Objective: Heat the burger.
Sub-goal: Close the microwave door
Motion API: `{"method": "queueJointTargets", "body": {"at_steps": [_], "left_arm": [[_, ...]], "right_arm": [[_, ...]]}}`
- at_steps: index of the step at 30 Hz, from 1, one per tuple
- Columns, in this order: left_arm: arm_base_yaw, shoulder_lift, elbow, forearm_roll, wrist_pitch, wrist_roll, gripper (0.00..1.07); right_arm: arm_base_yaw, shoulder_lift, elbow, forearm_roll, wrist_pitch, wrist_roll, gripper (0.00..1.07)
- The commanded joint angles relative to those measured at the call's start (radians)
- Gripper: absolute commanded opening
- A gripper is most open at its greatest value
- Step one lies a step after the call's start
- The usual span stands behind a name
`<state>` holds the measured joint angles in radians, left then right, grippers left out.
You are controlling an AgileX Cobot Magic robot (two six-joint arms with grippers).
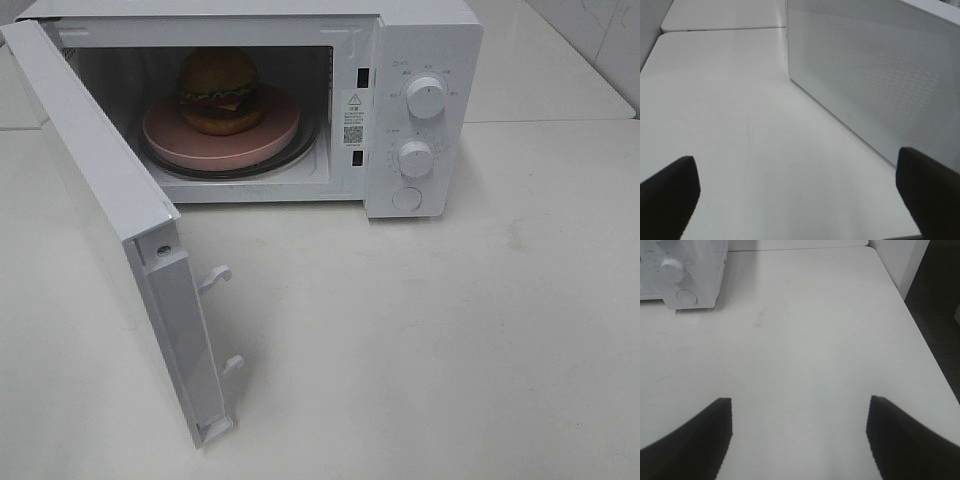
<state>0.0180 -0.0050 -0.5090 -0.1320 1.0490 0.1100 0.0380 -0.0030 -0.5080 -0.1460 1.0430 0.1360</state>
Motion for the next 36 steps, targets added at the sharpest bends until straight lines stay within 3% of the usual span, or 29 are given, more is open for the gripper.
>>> {"method": "queueJointTargets", "body": {"at_steps": [1, 15, 21, 24, 25, 26, 27, 29, 30, 31, 33, 34, 35, 36], "left_arm": [[0.001, -0.022, 0.003, -0.008, -0.008, -0.002, 1.00], [0.001, 0.012, 0.003, 0.008, -0.011, -0.029, 1.00], [0.001, 0.074, -0.048, 0.004, -0.066, -0.029, 0.95], [0.001, 0.141, -0.050, 0.005, -0.131, -0.029, 0.85], [0.001, 0.155, -0.050, 0.006, -0.148, -0.029, 0.74], [0.001, 0.155, -0.050, 0.006, -0.148, -0.029, 0.74], [0.001, 0.184, -0.050, 0.007, -0.182, -0.029, 0.62], [0.001, 0.200, -0.050, 0.007, -0.198, -0.029, 0.56], [0.001, 0.232, -0.050, 0.006, -0.233, -0.030, 0.46], [0.001, 0.232, -0.050, 0.006, -0.233, -0.030, 0.46], [0.001, 0.280, -0.050, 0.008, -0.275, -0.030, 0.30], [0.001, 0.280, -0.050, 0.008, -0.275, -0.030, 0.30], [0.001, 0.311, -0.048, 0.009, -0.305, -0.030, 0.17], [0.001, 0.311, -0.048, 0.009, -0.305, -0.030, 0.17]], "right_arm": [[-0.007, -0.031, 0.003, 0.002, -0.006, -0.007, 0.75], [-0.007, -0.031, 0.003, 0.002, -0.006, -0.007, 0.75], [-0.007, -0.031, 0.003, 0.001, -0.006, -0.007, 0.75], [-0.007, -0.031, 0.003, 0.001, -0.006, -0.007, 0.75], [-0.007, -0.031, 0.003, 0.001, -0.006, -0.007, 0.75], [-0.007, -0.031, 0.003, 0.001, -0.006, -0.007, 0.75], [-0.007, -0.031, 0.003, 0.001, -0.006, -0.007, 0.75], [-0.007, -0.031, 0.003, 0.001, -0.006, -0.007, 0.75], [-0.007, -0.031, 0.003, 0.001, -0.006, -0.007, 0.75], [-0.007, -0.031, 0.003, 0.001, -0.006, -0.007, 0.75], [-0.007, -0.031, 0.003, 0.001, -0.006, -0.007, 0.75], [-0.007, -0.031, 0.003, 0.001, -0.006, -0.007, 0.75], [-0.007, -0.031, 0.003, 0.001, -0.006, -0.007, 0.75], [-0.007, -0.031, 0.003, 0.001, -0.006, -0.007, 0.75]]}}
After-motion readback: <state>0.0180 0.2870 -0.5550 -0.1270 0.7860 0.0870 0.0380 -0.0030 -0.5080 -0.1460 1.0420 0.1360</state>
